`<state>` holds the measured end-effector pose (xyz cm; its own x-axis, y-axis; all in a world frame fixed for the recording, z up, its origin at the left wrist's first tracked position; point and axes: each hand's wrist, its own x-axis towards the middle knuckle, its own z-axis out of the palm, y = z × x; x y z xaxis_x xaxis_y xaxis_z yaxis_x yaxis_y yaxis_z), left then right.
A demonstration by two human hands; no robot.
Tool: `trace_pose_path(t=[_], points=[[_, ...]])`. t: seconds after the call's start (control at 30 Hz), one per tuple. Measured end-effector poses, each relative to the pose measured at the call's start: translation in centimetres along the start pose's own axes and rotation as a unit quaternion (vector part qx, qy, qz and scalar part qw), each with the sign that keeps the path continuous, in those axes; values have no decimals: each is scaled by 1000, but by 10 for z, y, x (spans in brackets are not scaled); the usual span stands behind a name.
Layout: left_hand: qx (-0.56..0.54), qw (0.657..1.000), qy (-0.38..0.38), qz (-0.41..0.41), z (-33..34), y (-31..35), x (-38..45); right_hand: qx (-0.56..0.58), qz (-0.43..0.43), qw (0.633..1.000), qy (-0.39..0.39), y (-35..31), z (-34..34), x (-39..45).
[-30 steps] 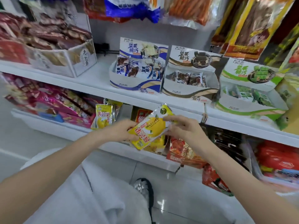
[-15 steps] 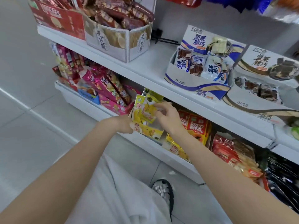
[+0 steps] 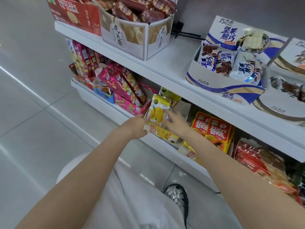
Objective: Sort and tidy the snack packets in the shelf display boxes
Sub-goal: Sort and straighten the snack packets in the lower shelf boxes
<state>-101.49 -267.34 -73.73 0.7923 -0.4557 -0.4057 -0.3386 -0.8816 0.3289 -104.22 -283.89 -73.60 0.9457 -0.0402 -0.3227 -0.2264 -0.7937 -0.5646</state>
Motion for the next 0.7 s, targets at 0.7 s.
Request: trace_pose_path(t=[0.7], points=[[-129, 859, 336, 364, -45, 274, -34, -63, 43, 933, 352, 153, -193, -294]])
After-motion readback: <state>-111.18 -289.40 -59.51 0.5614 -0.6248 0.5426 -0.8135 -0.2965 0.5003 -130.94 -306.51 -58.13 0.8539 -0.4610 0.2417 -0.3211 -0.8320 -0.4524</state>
